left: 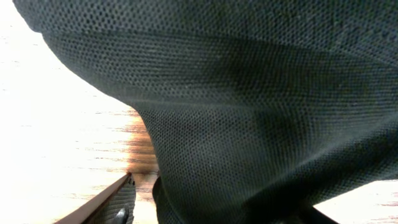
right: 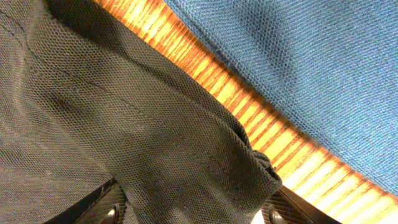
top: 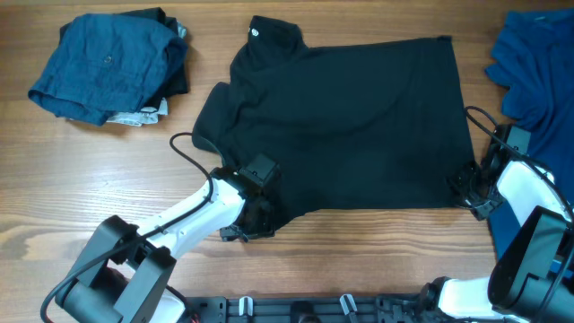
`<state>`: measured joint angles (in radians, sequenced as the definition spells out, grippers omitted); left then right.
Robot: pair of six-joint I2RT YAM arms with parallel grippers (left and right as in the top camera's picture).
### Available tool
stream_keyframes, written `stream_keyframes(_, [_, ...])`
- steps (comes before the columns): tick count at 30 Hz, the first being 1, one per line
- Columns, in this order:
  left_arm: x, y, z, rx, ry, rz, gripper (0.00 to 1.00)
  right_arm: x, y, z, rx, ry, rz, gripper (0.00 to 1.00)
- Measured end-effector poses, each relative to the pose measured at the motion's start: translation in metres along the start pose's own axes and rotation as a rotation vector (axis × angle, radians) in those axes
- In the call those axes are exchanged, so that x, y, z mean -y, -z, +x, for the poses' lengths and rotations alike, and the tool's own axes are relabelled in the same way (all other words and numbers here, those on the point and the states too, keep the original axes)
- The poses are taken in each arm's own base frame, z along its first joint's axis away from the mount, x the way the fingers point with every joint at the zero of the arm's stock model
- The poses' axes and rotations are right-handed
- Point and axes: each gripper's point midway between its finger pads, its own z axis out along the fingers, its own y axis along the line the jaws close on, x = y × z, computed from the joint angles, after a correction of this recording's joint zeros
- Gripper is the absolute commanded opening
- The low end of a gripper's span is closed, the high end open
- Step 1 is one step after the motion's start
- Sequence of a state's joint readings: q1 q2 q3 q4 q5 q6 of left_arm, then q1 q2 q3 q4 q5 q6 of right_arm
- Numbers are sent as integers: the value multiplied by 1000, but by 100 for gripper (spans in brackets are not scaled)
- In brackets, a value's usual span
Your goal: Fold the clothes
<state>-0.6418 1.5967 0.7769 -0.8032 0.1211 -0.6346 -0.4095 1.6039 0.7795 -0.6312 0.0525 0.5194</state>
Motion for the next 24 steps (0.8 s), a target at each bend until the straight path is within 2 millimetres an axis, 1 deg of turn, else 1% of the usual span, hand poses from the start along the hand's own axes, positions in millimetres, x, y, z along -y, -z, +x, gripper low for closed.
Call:
stream_keyframes(1, [0,0,0,1,0,0,20,0,0,0,0,0,0,68])
stream_keyframes(2, [0,0,0,1,-3,1,4,0,0,0,-1,0,0,64])
stream_keyframes(5, [3,0,-1,2,0,13,4,0,0,0,-1,-1,-1,52])
stream_keyframes(6, [3,0,0,-2,1,14,4,0,0,0,-2,3,-2,52])
stream_keyframes(8, [-4,2,8,-38,9,-18,4,-1,0,1,-5,8,-5,52])
stream_keyframes(9, [-8,8,12,-56,16,-32,4,-1,0,1,-6,9,-4,52])
stream_keyframes(10, [-7,19,10,-49,23,-26,4,-1,0,1,-7,9,-4,52])
stream_keyframes(11, [-2,33,4,-20,26,-2,4,-1,0,1,-7,9,-4,52])
stream_keyframes(12, [6,53,-5,29,26,40,4,-1,0,1,-8,9,-4,53])
stream_keyframes(13, [13,69,-13,76,25,77,6,-1,0,1,-8,9,-4,53])
stream_keyframes(14, [19,90,-21,132,24,119,8,-1,0,1,-8,9,-4,53])
stream_keyframes(15, [23,102,-26,170,22,145,9,-1,0,1,-8,9,-4,53])
stream_keyframes(16, [25,112,-29,200,20,163,14,-1,0,1,-8,9,-3,53])
stream_keyframes(17, [25,117,-31,219,20,170,18,-1,0,1,-8,9,-4,53])
stream_keyframes(18, [22,120,-32,236,22,158,20,-1,0,1,-8,9,-3,54])
stream_keyframes(21, [14,115,-37,248,30,102,20,0,0,2,-8,9,-3,54])
stream_keyframes(22, [10,110,-40,248,34,71,20,0,0,2,-9,12,-3,57])
stream_keyframes(23, [7,102,-42,230,38,36,20,0,0,2,-9,13,-3,57])
stream_keyframes(24, [6,98,-42,220,40,21,21,0,0,2,-10,17,-2,57])
